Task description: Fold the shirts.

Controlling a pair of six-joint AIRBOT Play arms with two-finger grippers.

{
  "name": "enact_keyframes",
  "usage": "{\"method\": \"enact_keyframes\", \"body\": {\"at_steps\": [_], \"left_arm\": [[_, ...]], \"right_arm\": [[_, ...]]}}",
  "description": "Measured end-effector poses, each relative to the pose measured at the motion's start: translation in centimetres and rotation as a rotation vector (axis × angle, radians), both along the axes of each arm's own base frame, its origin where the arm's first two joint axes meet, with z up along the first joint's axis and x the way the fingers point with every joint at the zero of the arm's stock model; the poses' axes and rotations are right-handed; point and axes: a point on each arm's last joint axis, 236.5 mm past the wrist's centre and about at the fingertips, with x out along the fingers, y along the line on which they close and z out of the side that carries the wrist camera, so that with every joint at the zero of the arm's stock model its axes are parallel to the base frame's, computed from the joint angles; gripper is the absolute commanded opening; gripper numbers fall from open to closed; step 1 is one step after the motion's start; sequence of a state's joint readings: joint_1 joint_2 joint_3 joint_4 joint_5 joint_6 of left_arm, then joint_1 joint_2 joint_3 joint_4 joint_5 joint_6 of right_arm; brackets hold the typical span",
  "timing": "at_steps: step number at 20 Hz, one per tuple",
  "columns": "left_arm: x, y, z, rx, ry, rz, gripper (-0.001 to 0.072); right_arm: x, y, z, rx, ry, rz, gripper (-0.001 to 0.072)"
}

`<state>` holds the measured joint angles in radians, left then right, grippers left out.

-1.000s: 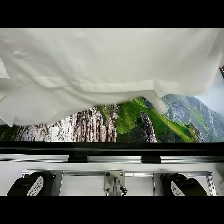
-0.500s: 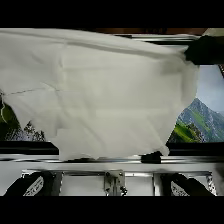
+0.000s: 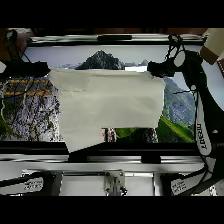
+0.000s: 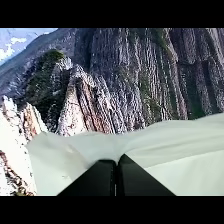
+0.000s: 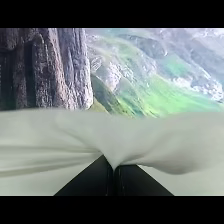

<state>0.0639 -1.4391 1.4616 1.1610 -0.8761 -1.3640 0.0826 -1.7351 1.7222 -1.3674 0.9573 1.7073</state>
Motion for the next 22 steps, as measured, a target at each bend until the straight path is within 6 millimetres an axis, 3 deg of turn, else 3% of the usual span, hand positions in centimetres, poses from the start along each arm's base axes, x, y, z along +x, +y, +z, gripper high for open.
{"method": "enact_keyframes", "body": {"at_steps": [2,3,4,5,6,9,11,13,15,17,19,22], "left_arm": [[1.0,-1.6,-3.9,-0.056,0.066,-0.008,0.0033],[1.1,-2.4,-5.6,-0.077,0.104,-0.016,0.0078],[0.9,-3.3,-7.2,-0.107,0.149,-0.020,0.0254],[0.7,-3.9,-8.3,-0.130,0.186,-0.023,0.0490],[0.2,-4.2,-9.2,-0.151,0.229,-0.026,0.0584],[-1.3,-2.6,-9.4,-0.182,0.327,-0.023,0.0580],[-3.1,0.0,-9.3,-0.186,0.419,-0.003,0.0580],[-6.4,3.0,-10.2,-0.172,0.547,0.029,0.0581],[-10.3,4.2,-11.7,-0.183,0.671,0.045,0.0580],[-14.3,4.4,-14.1,-0.208,0.773,0.067,0.0581],[-17.3,3.1,-16.3,-0.262,0.822,0.063,0.0580],[-19.6,1.2,-19.1,-0.347,0.841,0.086,0.0574]], "right_arm": [[0.3,1.0,-3.0,0.050,0.056,-0.017,0.0055],[0.0,1.4,-4.3,0.072,0.092,-0.021,0.0107],[-0.2,1.8,-5.0,0.097,0.116,-0.026,0.0319],[-0.4,2.1,-5.2,0.116,0.133,-0.029,0.0492],[-0.6,2.2,-5.2,0.131,0.148,-0.029,0.0495],[-1.1,0.7,-2.4,0.135,0.145,-0.009,0.0495],[-2.6,-1.9,-0.8,0.091,0.174,-0.001,0.0495],[-5.1,-5.6,-0.4,0.025,0.255,-0.011,0.0495],[-8.4,-8.9,-1.1,-0.019,0.380,-0.020,0.0494],[-11.3,-10.5,-2.1,-0.016,0.491,-0.022,0.0494],[-13.1,-11.3,-3.0,-0.001,0.562,-0.027,0.0494],[-14.2,-11.0,-4.0,0.024,0.603,-0.015,0.0494]]}}
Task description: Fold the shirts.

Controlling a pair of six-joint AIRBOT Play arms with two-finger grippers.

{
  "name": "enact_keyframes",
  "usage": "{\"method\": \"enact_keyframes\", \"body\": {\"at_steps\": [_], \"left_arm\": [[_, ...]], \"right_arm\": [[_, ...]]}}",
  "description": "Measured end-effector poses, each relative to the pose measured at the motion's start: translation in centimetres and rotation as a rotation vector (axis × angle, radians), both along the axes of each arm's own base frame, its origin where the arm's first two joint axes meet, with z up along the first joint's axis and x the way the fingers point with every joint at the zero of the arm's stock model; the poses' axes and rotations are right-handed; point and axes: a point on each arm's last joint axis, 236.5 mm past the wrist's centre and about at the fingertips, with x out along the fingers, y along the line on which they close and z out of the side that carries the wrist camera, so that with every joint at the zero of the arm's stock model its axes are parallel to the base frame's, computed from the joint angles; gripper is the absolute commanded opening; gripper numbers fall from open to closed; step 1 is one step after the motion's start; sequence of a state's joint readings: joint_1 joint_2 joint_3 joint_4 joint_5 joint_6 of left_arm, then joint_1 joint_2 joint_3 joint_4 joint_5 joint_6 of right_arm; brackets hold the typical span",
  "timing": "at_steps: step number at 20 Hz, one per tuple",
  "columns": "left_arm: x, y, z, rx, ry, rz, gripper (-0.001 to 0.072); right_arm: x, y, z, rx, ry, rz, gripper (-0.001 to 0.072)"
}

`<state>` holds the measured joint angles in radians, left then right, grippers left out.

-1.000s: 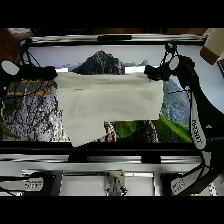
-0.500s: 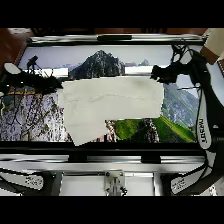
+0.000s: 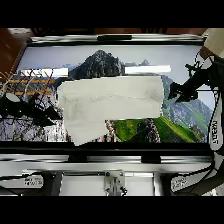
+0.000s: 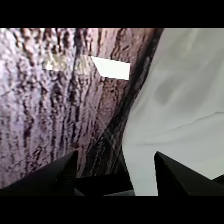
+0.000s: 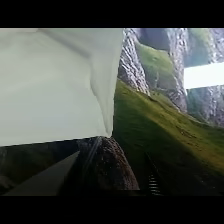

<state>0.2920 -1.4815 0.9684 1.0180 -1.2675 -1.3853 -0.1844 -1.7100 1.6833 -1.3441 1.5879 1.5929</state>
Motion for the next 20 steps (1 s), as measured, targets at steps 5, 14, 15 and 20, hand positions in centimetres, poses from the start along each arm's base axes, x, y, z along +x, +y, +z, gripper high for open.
{"method": "enact_keyframes", "body": {"at_steps": [5,14,15,20], "left_arm": [[-0.9,-3.6,-1.5,-0.073,-0.013,0.015,0.0526],[0.0,-6.2,-2.2,-0.061,-0.074,-0.008,0.0032],[0.1,-6.2,-2.0,-0.062,-0.080,-0.010,0.0032],[0.3,-6.3,-1.4,-0.069,-0.095,-0.009,0.0032]], "right_arm": [[-0.3,0.0,-0.5,0.006,0.011,-0.003,0.0495],[-3.1,0.8,-4.7,0.042,0.104,0.013,0.0505],[-3.2,1.0,-5.5,0.048,0.103,0.011,0.0504],[-2.4,2.5,-8.7,0.111,0.063,-0.006,0.0505]]}}
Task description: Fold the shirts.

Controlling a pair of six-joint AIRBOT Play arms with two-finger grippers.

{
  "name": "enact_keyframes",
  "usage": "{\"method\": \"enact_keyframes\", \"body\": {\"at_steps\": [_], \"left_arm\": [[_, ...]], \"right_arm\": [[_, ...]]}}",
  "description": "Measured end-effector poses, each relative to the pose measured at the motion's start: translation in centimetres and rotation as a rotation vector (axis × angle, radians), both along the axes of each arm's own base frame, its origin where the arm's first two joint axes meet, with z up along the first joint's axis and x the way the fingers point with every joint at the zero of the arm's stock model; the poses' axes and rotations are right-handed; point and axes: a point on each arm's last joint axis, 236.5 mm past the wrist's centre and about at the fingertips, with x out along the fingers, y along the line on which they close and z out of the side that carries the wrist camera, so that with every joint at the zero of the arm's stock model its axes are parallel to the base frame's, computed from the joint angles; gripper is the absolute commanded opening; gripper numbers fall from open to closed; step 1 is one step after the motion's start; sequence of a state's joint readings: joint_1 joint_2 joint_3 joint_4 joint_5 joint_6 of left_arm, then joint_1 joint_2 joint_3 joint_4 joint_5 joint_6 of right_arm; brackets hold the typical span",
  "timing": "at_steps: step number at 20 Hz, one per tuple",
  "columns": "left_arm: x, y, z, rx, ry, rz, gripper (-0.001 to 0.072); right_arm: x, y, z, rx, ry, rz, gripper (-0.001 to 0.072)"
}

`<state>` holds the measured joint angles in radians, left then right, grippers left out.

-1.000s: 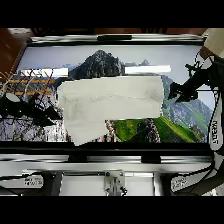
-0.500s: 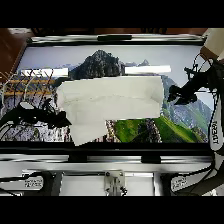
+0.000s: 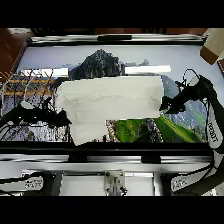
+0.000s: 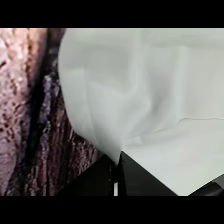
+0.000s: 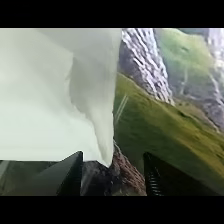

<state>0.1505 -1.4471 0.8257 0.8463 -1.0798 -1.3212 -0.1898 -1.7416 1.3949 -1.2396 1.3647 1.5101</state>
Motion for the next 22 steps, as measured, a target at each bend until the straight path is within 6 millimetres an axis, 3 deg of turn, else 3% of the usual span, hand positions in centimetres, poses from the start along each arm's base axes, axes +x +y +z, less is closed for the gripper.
{"method": "enact_keyframes", "body": {"at_steps": [5,6,7,9,10,13,15,16,18,20,22], "left_arm": [[0.1,-0.1,0.3,-0.005,-0.006,0.000,0.0031],[0.3,-0.1,0.4,-0.004,-0.010,0.000,0.0031],[0.4,-0.1,0.5,-0.004,-0.015,0.000,0.0031],[0.9,0.0,0.9,-0.002,-0.030,0.000,0.0031],[1.3,0.1,1.1,-0.001,-0.039,0.000,0.0031],[2.5,0.2,2.5,-0.001,-0.078,-0.014,0.0029],[4.1,0.5,5.0,0.001,-0.147,-0.042,0.0028],[5.1,0.8,6.9,0.010,-0.200,-0.053,0.0028],[7.9,2.1,13.1,0.052,-0.371,-0.064,0.0030],[10.6,3.6,23.4,0.120,-0.635,-0.053,0.0030],[10.2,4.4,36.3,0.206,-0.942,-0.038,0.0030]], "right_arm": [[0.0,1.8,-1.7,0.085,0.027,-0.018,0.0500],[0.0,2.1,-1.9,0.101,0.030,-0.023,0.0416],[0.1,2.3,-2.1,0.107,0.032,-0.026,0.0253],[0.2,2.7,-2.4,0.120,0.029,-0.026,0.0082],[0.2,3.1,-2.4,0.129,0.031,-0.019,0.0052],[-0.4,4.4,-2.0,0.139,0.030,0.049,0.0051],[0.0,4.8,-0.4,0.121,-0.019,0.105,0.0050],[0.9,5.0,1.5,0.120,-0.080,0.121,0.0050],[2.8,5.2,6.9,0.099,-0.231,0.169,0.0051],[5.3,4.9,16.0,0.053,-0.485,0.214,0.0051],[6.2,4.6,28.1,-0.033,-0.805,0.244,0.0051]]}}
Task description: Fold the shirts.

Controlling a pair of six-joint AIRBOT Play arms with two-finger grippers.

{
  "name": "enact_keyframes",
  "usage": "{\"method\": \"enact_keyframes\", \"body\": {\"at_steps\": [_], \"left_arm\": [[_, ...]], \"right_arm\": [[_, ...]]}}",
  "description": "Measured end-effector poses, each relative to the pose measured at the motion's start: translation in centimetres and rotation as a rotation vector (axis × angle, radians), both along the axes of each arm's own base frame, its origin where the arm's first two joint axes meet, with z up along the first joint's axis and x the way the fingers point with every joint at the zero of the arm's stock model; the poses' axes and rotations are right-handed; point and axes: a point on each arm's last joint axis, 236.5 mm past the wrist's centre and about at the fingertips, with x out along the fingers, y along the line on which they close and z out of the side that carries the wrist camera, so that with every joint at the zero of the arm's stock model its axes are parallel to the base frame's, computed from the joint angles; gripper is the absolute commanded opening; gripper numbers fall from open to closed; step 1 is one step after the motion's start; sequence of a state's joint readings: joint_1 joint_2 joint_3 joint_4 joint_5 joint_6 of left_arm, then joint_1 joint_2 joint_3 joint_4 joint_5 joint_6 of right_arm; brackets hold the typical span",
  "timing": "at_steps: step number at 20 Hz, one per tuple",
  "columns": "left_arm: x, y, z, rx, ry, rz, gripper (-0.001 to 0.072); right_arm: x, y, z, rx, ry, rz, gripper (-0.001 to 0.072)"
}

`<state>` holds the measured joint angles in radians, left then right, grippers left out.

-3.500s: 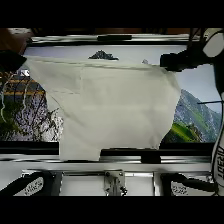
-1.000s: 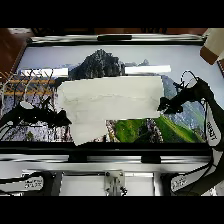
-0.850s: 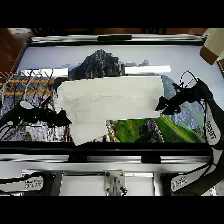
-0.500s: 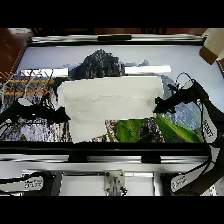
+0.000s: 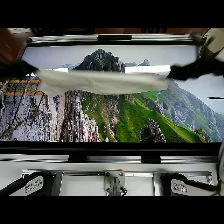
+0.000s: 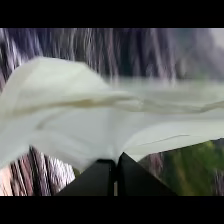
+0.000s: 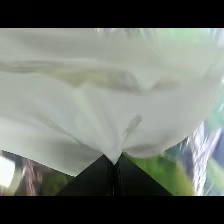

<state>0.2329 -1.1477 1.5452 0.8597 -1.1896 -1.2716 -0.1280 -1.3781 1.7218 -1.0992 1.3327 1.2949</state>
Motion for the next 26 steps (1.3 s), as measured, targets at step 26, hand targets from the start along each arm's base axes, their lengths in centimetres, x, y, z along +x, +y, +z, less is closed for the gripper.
{"method": "enact_keyframes", "body": {"at_steps": [26], "left_arm": [[-15.3,1.2,11.2,0.235,-0.206,0.141,0.0030]], "right_arm": [[-13.3,-3.4,12.0,-0.196,-0.073,-0.131,0.0052]]}}
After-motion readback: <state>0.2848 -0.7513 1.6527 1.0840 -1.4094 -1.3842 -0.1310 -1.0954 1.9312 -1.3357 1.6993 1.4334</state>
